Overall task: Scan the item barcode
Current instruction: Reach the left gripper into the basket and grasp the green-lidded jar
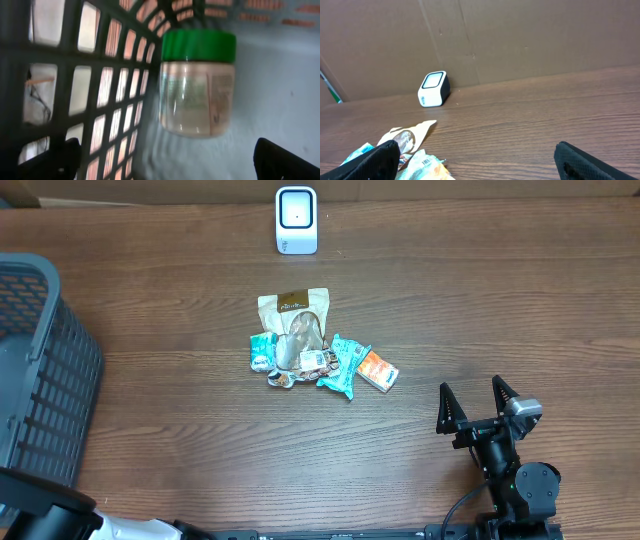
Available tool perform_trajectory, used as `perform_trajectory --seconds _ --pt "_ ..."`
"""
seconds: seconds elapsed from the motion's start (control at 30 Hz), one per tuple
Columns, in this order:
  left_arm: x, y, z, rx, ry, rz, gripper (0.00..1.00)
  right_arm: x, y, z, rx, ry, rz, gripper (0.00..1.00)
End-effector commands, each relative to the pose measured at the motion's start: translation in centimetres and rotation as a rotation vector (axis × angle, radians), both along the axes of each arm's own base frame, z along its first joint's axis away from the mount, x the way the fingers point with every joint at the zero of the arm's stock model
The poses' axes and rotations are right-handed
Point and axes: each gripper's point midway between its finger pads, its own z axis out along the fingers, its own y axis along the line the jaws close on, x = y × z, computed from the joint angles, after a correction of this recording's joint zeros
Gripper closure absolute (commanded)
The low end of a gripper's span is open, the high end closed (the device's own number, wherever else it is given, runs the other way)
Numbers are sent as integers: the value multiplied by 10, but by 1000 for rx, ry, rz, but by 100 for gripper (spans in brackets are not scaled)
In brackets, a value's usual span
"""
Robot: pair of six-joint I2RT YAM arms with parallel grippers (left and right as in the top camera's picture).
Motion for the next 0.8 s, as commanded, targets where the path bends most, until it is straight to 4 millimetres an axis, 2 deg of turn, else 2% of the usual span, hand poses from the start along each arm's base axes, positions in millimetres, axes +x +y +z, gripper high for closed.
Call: perform_trajectory --seconds 0.0,0.17,0.63,0.77 --pt "-6 8 -12 3 51 -62 0 1 -3 -2 -4 -2 -14 0" --pt "9 13 -27 7 -8 -148 4 1 -3 -2 -4 -2 -14 0" --pt "15 20 -55 54 -41 -179 4 1 -3 -2 -4 -2 -14 0" --pt "21 18 -74 8 -50 -212 5 1 -3 -2 -4 -3 -14 0"
